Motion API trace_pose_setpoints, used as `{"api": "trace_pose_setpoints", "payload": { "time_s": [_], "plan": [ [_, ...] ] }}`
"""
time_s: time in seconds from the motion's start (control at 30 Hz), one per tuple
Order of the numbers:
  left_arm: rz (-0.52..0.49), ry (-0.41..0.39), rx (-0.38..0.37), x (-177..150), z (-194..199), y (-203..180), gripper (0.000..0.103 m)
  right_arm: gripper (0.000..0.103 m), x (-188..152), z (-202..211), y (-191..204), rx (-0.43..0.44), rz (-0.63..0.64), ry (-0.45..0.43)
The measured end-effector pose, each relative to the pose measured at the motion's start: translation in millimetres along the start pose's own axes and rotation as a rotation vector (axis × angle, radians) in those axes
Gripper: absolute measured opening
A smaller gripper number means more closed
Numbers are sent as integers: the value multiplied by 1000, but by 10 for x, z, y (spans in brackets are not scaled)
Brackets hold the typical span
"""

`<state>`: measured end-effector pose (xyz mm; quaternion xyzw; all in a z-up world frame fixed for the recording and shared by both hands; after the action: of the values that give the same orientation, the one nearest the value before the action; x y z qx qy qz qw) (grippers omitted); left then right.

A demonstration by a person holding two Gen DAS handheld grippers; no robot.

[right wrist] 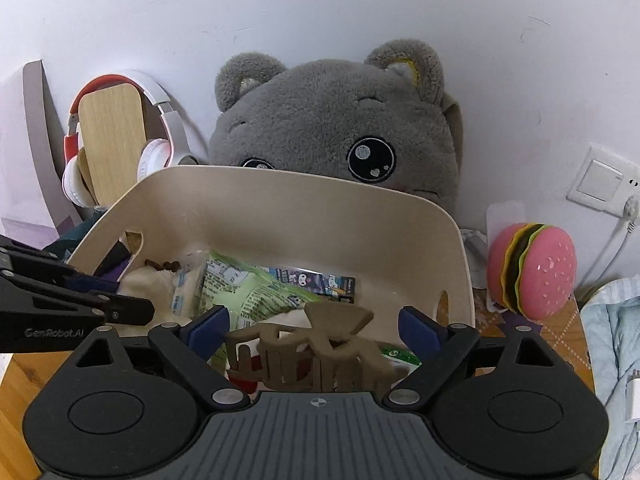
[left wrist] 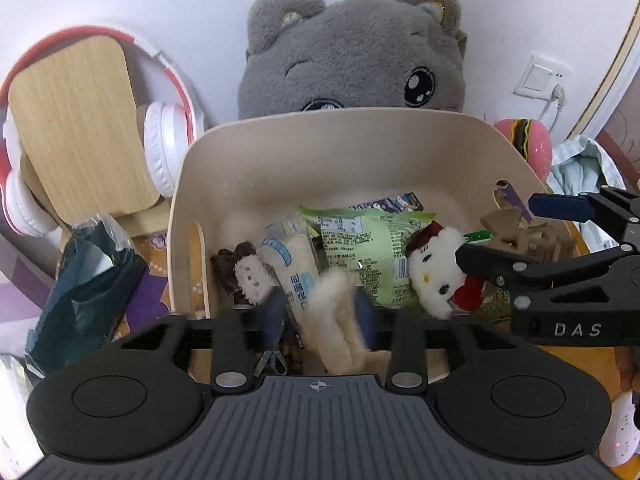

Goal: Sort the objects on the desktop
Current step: 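Carry scrunchie in left tool and claw clip in right tool into basket, release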

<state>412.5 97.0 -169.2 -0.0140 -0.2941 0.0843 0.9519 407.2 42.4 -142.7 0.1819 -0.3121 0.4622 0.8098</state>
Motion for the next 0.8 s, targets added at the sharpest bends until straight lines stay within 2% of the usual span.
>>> {"api": "trace_pose_setpoints", "payload": {
  "time_s": [0.03,0.13,0.2,0.5,0.73,0.8],
  "plan": [
    [-3,-13,4,2,31,-1,56,97,-3,18,9,-4,10,-4],
    [-10,-40,6,4,116,9,61,103,-2,94,30,-5,29,-14],
    [-13,-54,2,-2,177,17,65,103,-2,158,32,-1,31,-24],
    [-60,-115,-22,-156,503,71,66,103,-190,609,15,33,4,-74],
    [-100,-173,-55,-412,755,100,68,103,-561,822,75,71,-18,-87],
    [-120,-166,-62,-501,763,92,67,103,-676,798,117,87,-9,-61]
  ]
}}
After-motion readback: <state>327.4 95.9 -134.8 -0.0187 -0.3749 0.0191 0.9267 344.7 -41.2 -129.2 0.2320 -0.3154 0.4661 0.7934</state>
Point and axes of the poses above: each gripper's, at about its wrist camera, not at the fingertips, and z roughly against the way its jaws point, y to its left, x to its top, the point moved 3 cm from there along -z, roughly the way its jaws point
